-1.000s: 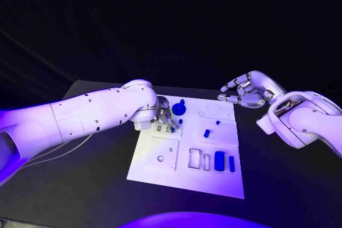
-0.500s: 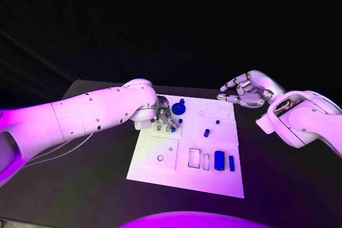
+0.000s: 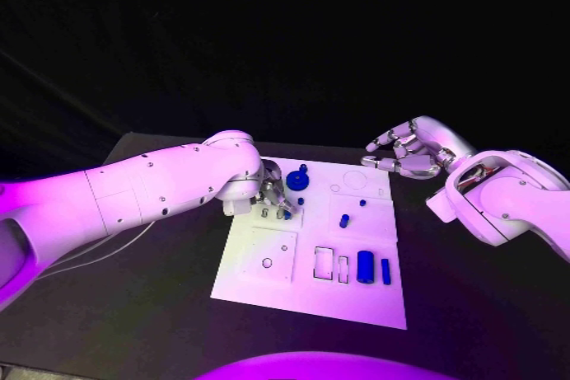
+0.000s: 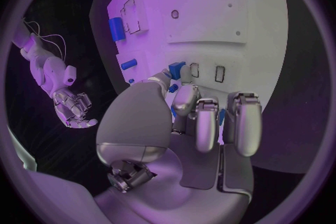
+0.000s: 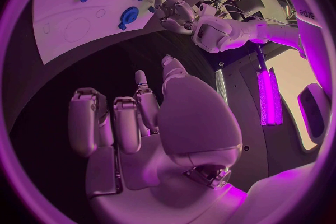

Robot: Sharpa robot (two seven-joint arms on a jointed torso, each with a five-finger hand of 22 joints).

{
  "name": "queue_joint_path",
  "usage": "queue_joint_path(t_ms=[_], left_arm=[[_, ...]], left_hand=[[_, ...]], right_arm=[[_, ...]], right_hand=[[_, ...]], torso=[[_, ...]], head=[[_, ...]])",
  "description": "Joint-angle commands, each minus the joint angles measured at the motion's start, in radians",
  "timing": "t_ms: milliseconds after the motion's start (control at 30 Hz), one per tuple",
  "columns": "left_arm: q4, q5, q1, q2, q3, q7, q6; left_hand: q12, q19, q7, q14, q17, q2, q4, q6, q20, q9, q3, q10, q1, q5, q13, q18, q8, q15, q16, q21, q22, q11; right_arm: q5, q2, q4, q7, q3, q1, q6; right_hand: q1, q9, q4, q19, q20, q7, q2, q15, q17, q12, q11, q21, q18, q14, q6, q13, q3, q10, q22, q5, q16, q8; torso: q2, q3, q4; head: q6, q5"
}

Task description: Assemble the parts on the task board

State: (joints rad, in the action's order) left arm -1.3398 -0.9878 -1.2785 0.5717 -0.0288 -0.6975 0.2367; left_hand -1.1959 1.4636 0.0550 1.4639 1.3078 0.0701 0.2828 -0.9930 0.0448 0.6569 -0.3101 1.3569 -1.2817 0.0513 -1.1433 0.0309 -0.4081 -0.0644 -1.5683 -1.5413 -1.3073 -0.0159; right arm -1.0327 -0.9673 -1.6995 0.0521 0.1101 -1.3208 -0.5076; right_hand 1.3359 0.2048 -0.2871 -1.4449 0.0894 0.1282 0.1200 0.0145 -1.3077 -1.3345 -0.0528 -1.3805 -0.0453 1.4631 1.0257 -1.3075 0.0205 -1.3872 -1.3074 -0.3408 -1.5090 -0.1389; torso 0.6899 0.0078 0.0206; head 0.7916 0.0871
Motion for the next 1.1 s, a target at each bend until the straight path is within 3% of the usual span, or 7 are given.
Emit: queue_joint_path(t_ms=[33,333,600,833,900,967,1100], left_arm=[[0.001,0.01,0.0,-0.002,-0.001,-0.036,0.029],[0.001,0.036,0.0,0.001,-0.001,-0.032,0.027],[0.003,0.064,0.0,0.007,-0.002,-0.028,0.025],[-0.003,0.101,0.0,0.023,-0.002,-0.016,0.0],[-0.006,0.115,0.0,0.03,-0.002,-0.009,-0.019],[-0.012,0.127,0.0,0.039,-0.002,0.0,-0.045],[-0.027,0.143,0.0,0.057,-0.002,0.015,-0.09]], left_hand=[[0.007,0.059,0.001,0.107,0.263,-0.001,-0.008,0.009,0.002,0.004,-0.044,-0.009,-0.025,0.004,0.002,-0.015,0.008,-0.006,-0.002,-0.004,-0.197,0.0],[0.029,0.056,0.003,0.107,0.263,0.024,-0.043,0.018,0.002,0.019,-0.189,-0.02,-0.061,0.003,0.019,-0.014,0.025,-0.004,-0.002,-0.001,-0.193,0.002],[0.044,0.054,0.014,0.107,0.263,0.049,-0.103,0.029,0.003,0.037,-0.319,-0.024,-0.071,0.01,0.03,-0.014,0.035,0.001,-0.002,0.0,-0.192,0.009],[0.048,0.055,0.02,0.107,0.263,0.093,-0.168,0.025,0.007,0.072,-0.429,-0.018,-0.014,0.101,0.032,-0.014,0.032,0.007,-0.002,-0.001,-0.194,0.014],[0.044,0.057,0.019,0.107,0.263,0.105,-0.18,0.02,0.007,0.079,-0.437,-0.013,-0.002,0.142,0.027,-0.015,0.03,0.006,-0.002,-0.002,-0.197,0.013],[0.038,0.061,0.017,0.107,0.263,0.118,-0.194,0.013,0.006,0.087,-0.445,-0.006,0.014,0.21,0.021,-0.016,0.028,0.004,-0.002,-0.004,-0.203,0.012],[0.026,0.066,0.015,0.107,0.263,0.126,-0.212,0.003,0.004,0.096,-0.453,0.005,0.028,0.266,0.007,-0.018,0.026,0.002,-0.002,-0.007,-0.209,0.008]], right_arm=[[-0.011,0.001,-0.002,-0.002,0.0,0.0,0.012],[-0.011,0.003,0.0,-0.003,0.0,0.0,0.012],[-0.011,0.004,0.0,-0.003,0.0,0.0,0.012],[-0.011,0.004,0.0,-0.003,0.0,0.0,0.012],[-0.011,0.003,0.0,-0.004,0.0,0.0,0.012],[-0.011,0.003,0.0,-0.004,0.0,0.0,0.011],[-0.011,0.002,0.0,-0.004,0.0,0.0,0.01]], right_hand=[[0.001,0.001,0.002,0.005,-0.001,-0.001,-0.007,0.007,-0.149,0.003,0.006,0.006,-0.006,0.078,-0.004,-0.022,0.005,0.002,-0.133,-0.004,0.004,-0.003],[0.001,0.001,0.002,0.005,-0.001,-0.001,-0.007,0.007,-0.149,0.003,0.006,0.006,-0.006,0.078,-0.004,-0.022,0.005,0.002,-0.133,-0.004,0.004,-0.003],[0.001,0.001,0.002,0.005,-0.001,-0.001,-0.007,0.007,-0.149,0.003,0.006,0.006,-0.006,0.078,-0.004,-0.022,0.005,0.002,-0.133,-0.004,0.004,-0.003],[0.002,0.002,0.002,0.005,-0.001,-0.001,-0.01,0.008,-0.152,0.0,0.006,0.006,-0.006,0.079,-0.005,-0.024,0.005,0.0,-0.133,-0.007,0.003,-0.005],[0.002,0.002,0.002,0.005,-0.001,-0.001,-0.01,0.008,-0.152,0.0,0.006,0.006,-0.006,0.079,-0.005,-0.024,0.005,0.0,-0.133,-0.007,0.003,-0.005],[0.002,0.002,0.002,0.005,-0.001,-0.001,-0.01,0.008,-0.152,0.001,0.006,0.006,-0.007,0.079,-0.005,-0.024,0.005,0.001,-0.133,-0.007,0.002,-0.005],[0.002,0.002,0.002,0.005,-0.001,-0.001,-0.01,0.008,-0.152,0.001,0.006,0.006,-0.007,0.079,-0.005,-0.024,0.005,0.001,-0.133,-0.007,0.002,-0.005]], torso=[[0.0,0.0001,-0.0002],[0.0,-0.0001,0.0006],[0.0,0.0005,0.0005],[0.0,0.001,0.0],[0.0,0.0005,0.0003],[-0.001,0.0005,0.0011],[-0.001,0.0006,0.0014]], head=[[0.0,0.001],[-0.001,0.001],[-0.002,0.003],[-0.004,0.003],[-0.005,0.003],[-0.005,0.002],[-0.006,0.002]])
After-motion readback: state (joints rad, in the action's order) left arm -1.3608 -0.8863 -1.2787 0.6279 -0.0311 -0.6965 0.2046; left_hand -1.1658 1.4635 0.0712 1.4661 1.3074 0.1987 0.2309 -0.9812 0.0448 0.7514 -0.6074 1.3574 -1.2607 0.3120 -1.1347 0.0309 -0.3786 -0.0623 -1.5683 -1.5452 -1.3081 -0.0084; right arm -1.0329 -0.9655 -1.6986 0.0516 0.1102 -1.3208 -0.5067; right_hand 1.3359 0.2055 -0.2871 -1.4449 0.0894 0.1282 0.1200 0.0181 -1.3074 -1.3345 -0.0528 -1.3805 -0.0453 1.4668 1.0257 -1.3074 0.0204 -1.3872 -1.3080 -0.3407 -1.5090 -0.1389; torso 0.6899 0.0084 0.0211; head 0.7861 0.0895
